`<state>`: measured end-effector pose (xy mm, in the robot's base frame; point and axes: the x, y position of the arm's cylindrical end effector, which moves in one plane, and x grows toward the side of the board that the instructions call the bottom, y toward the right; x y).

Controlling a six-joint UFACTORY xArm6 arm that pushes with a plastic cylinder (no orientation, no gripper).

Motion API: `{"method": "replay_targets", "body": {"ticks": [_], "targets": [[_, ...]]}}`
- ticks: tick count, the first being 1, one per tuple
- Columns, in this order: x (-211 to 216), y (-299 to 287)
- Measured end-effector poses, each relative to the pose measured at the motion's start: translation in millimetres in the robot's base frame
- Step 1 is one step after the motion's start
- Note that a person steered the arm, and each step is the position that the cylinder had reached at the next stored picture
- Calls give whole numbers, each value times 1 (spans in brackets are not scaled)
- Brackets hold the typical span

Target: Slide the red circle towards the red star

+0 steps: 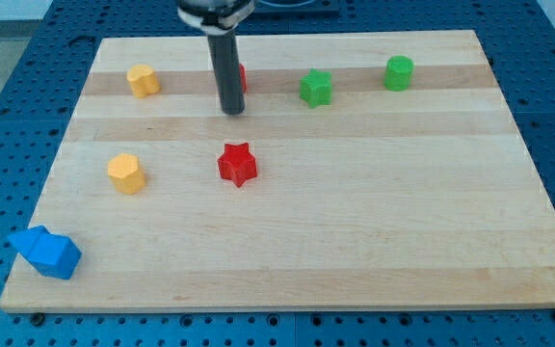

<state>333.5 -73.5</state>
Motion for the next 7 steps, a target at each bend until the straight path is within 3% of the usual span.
{"method": "replay_targets", "body": {"ticks": [2, 3, 4, 7], "targets": [[-66, 52], [-99, 56], [-103, 25], [-29, -6]]}}
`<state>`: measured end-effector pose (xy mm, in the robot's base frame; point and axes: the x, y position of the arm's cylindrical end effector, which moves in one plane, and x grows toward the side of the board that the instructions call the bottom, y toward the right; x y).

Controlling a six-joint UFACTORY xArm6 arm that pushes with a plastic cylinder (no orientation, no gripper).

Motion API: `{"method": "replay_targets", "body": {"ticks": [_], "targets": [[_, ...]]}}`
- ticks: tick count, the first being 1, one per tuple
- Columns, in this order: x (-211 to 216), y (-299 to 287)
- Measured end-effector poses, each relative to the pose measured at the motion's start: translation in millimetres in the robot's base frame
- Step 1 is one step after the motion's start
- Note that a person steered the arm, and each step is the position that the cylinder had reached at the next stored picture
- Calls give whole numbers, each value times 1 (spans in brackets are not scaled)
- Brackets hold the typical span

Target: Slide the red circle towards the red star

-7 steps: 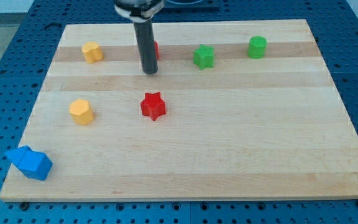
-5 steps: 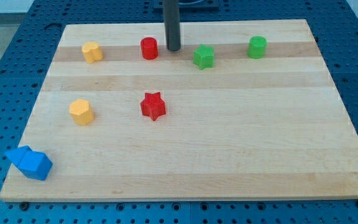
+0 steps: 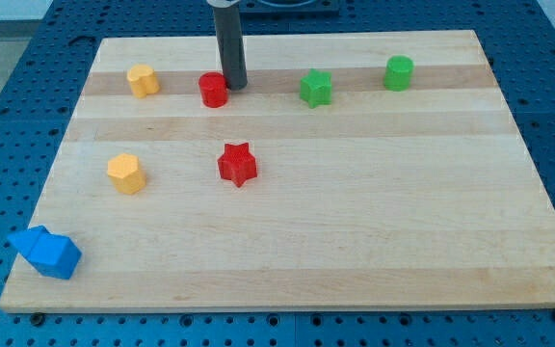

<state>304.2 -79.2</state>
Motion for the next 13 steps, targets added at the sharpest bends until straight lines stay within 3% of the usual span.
{"method": "replay_targets", "body": {"ticks": [3, 6, 9, 13], "targets": [[-13, -45], [71, -53], [64, -89], [96, -45]]}}
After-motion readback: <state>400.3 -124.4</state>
